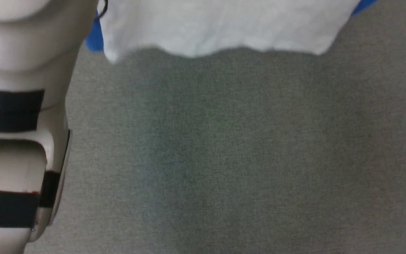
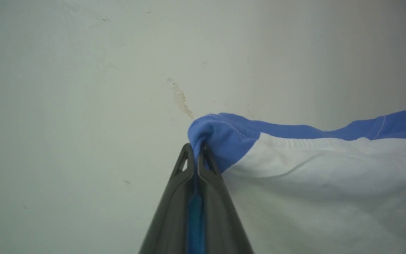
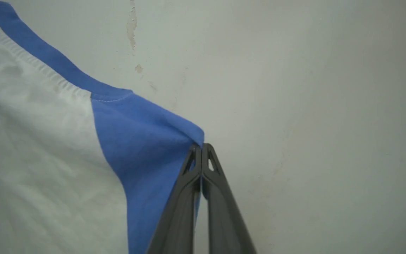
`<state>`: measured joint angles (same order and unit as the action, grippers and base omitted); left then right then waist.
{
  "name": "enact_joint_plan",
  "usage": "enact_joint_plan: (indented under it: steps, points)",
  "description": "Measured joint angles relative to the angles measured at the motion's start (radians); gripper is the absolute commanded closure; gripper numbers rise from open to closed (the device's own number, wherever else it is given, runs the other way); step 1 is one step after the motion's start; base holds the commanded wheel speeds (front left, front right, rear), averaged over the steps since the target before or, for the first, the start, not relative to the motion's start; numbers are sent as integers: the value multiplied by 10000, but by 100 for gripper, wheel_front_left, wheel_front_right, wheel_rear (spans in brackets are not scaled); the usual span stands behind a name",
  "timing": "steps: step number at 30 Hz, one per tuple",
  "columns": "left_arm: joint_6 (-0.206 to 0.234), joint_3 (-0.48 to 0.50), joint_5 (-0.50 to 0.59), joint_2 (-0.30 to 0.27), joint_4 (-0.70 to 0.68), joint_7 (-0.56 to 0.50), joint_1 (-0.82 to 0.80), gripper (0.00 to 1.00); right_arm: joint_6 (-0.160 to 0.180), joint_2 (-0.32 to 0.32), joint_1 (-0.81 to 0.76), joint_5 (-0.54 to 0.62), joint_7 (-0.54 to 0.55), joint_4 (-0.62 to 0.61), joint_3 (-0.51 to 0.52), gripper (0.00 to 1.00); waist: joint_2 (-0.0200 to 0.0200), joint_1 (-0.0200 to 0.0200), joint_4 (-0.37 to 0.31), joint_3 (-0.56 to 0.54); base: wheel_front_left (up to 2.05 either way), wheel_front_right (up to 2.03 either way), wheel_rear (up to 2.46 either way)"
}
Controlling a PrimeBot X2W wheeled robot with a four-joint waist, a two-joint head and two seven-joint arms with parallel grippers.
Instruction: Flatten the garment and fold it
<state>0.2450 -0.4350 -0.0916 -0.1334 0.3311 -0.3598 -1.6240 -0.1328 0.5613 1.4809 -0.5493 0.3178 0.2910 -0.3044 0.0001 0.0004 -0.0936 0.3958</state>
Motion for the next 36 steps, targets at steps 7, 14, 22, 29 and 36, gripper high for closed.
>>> enact_joint_plan:
  steps: [7, 14, 22, 29, 36]
  points:
    - [790, -82, 637, 372, 1547, 2217, -1671, 100, 0, 52, 1630, 604, -1319, 1118, -717, 100, 0, 0, -18, 1440, 0, 0, 0]
    - [1202, -90, 608, 543, 2079, 4464, -1989, 100, -2, 966, 2032, 911, -2600, 1181, -1948, 100, 0, -2, 68, 2650, 0, 0, 0]
    - [715, -623, 564, 184, 2282, 5409, -831, 100, -2, 1768, 1471, 456, -3923, 959, -3549, 100, -1, -1, 219, 3708, 0, 0, 0]
    - [-274, -1662, 589, -422, 947, 4688, 908, 100, -2, 3089, -207, -817, -4888, -662, -4466, 100, 0, -4, 256, 3537, 0, 0, 0]
    - [-311, -2422, 276, -1191, -2357, 3139, 4192, 100, 0, 4358, -3277, -2167, -5438, -2449, -4080, 100, -1, -6, 177, 2848, 0, 0, 0]
